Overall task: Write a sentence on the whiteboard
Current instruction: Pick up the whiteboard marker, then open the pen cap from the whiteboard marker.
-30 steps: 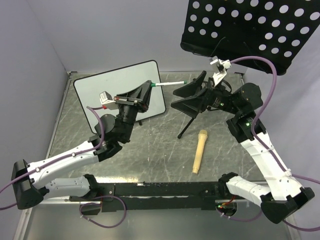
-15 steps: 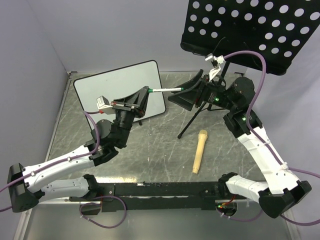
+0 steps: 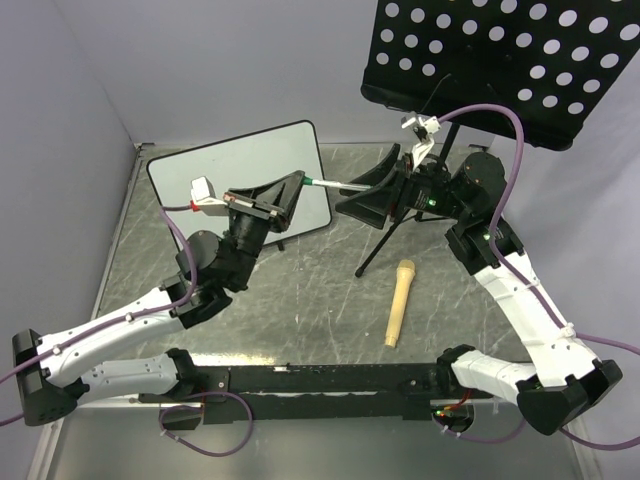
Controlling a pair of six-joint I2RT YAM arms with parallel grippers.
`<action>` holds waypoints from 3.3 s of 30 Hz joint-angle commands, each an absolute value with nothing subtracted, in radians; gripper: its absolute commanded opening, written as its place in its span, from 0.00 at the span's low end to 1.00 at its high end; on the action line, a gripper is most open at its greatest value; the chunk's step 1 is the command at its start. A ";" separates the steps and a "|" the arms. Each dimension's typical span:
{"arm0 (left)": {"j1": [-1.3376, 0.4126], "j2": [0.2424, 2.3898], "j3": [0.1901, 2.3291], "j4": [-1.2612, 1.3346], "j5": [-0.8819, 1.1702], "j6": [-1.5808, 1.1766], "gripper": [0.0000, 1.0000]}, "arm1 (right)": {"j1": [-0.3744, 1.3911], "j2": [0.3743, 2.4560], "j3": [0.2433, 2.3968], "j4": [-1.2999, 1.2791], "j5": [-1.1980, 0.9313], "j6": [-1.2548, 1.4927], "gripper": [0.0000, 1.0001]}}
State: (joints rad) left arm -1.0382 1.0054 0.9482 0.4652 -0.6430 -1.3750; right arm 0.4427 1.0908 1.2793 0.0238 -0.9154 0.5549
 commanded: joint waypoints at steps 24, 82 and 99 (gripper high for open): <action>-1.020 1.022 0.891 0.594 -0.560 -1.453 0.01 | 0.449 1.137 1.327 0.110 -0.945 0.588 0.50; -1.020 1.020 0.859 0.592 -0.598 -1.520 0.01 | 0.448 1.152 1.348 0.092 -0.936 0.577 0.08; -1.020 0.933 0.799 0.558 -0.670 -1.532 0.01 | 0.430 1.077 1.284 0.095 -0.920 0.505 0.00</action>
State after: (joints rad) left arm -1.0256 0.9962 0.8268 0.5556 -0.5964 -1.5063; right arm 0.4412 1.1481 1.2884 0.0383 -0.9180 0.5354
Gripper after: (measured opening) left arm 0.101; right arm 0.198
